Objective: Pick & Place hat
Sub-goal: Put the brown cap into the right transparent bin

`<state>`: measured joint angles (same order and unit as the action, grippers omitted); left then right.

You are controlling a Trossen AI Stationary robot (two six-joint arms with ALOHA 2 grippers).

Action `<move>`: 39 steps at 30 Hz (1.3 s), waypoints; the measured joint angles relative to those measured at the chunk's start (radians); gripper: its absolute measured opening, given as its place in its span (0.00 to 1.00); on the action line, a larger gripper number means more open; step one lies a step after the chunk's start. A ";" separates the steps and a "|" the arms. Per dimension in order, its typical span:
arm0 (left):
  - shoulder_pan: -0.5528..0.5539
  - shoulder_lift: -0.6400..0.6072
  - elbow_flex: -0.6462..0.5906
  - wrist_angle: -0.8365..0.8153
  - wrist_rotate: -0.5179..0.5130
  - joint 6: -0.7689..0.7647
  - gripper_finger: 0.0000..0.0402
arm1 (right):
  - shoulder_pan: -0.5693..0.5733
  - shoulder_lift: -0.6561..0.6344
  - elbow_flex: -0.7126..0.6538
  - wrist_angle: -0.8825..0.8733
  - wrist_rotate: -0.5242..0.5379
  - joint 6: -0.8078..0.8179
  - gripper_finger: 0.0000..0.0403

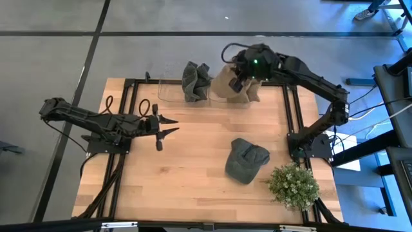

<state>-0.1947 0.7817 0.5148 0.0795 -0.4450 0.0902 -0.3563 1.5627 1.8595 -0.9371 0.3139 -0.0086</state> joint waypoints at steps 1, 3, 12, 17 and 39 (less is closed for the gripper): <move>0.000 0.004 0.000 0.000 0.001 0.000 0.27 | -0.015 0.007 0.000 -0.002 0.000 0.000 0.09; 0.000 0.010 0.000 0.000 0.001 0.000 0.27 | -0.043 0.026 0.001 -0.003 -0.008 -0.006 0.09; 0.001 0.039 0.000 -0.002 -0.001 -0.017 0.27 | -0.150 0.174 0.000 -0.006 -0.054 -0.029 0.09; 0.001 0.053 0.000 -0.011 -0.002 -0.028 0.27 | -0.179 0.243 0.000 -0.008 -0.055 -0.030 0.10; 0.001 0.167 0.000 -0.008 -0.003 -0.053 0.27 | -0.204 0.369 0.000 -0.099 -0.046 0.022 0.15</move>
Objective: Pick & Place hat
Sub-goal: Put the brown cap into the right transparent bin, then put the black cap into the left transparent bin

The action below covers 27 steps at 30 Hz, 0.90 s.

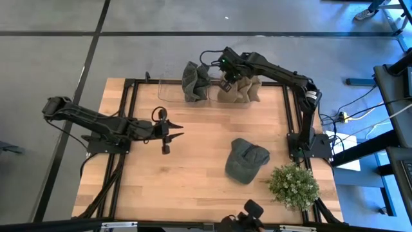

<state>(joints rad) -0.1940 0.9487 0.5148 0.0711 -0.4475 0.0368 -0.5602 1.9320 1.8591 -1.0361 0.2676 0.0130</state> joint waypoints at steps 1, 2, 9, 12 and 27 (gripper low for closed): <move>0.000 0.006 0.000 0.000 0.000 0.000 0.27 | 0.000 0.000 0.000 -0.015 0.000 -0.012 0.17; 0.000 0.010 0.000 0.000 0.000 0.000 0.27 | 0.000 0.000 0.000 -0.024 0.000 -0.015 0.18; 0.000 0.019 0.000 0.007 0.000 0.001 0.27 | 0.000 0.000 0.000 -0.046 0.000 -0.044 0.32; 0.000 0.019 0.000 0.010 0.000 0.001 0.27 | 0.000 -0.002 0.003 -0.068 0.001 -0.022 0.42; 0.000 0.019 0.000 0.008 0.000 -0.024 0.27 | 0.130 -0.037 0.235 -0.398 -0.165 0.141 0.60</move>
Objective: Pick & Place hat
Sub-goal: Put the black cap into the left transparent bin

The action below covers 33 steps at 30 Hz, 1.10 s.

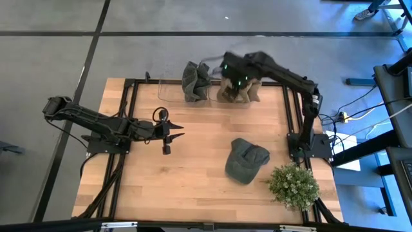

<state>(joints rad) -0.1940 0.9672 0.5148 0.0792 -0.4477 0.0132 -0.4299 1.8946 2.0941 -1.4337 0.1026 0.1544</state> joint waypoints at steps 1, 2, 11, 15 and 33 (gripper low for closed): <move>0.000 0.000 0.000 0.000 0.000 0.000 0.27 | 0.029 -0.001 -0.010 -0.021 -0.027 -0.001 0.60; 0.000 0.000 0.000 0.000 0.000 0.000 0.27 | 0.062 -0.002 -0.026 -0.033 -0.042 -0.001 0.60; -0.011 0.000 0.000 -0.002 0.048 -0.003 0.27 | 0.349 0.000 -0.300 -0.076 -0.046 0.129 0.60; -0.023 0.000 0.000 -0.004 0.098 -0.002 0.27 | 0.432 -0.007 -0.427 -0.066 -0.038 0.201 0.60; -0.093 0.000 0.000 -0.016 0.109 0.000 0.27 | 0.500 -0.451 -1.068 0.245 -0.063 0.898 0.60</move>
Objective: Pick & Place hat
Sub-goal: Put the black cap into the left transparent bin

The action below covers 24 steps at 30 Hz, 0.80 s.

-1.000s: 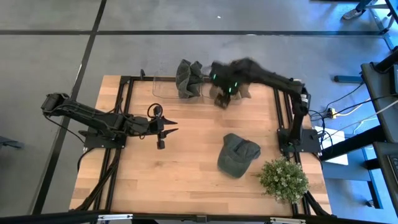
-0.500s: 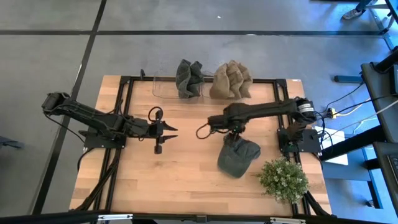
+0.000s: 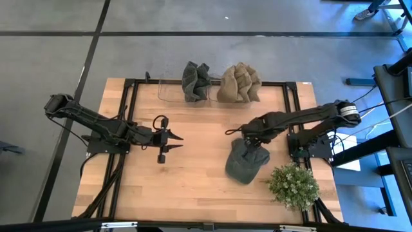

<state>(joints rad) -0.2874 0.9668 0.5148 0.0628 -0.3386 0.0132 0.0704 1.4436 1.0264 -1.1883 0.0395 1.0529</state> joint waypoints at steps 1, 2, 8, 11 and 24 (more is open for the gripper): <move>0.000 0.000 0.000 0.000 0.000 0.000 0.27 | 0.000 -0.003 -0.030 0.021 0.000 0.014 0.60; 0.000 0.000 0.000 0.000 0.000 0.000 0.27 | 0.001 -0.003 -0.057 0.043 -0.002 0.015 0.60; 0.000 0.000 0.000 -0.001 0.000 0.000 0.27 | 0.002 -0.002 -0.232 0.324 -0.084 -0.010 0.60; 0.000 0.000 0.000 -0.005 0.000 0.000 0.27 | 0.002 -0.002 -0.318 0.492 -0.109 -0.004 0.60; 0.001 0.000 0.000 -0.007 -0.008 0.000 0.27 | 0.006 -0.004 -0.405 0.686 -0.012 -0.116 0.08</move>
<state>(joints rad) -0.2863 0.9668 0.5148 0.0563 -0.3466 0.0132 0.0769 1.4399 0.6215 -0.5025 0.0277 0.9364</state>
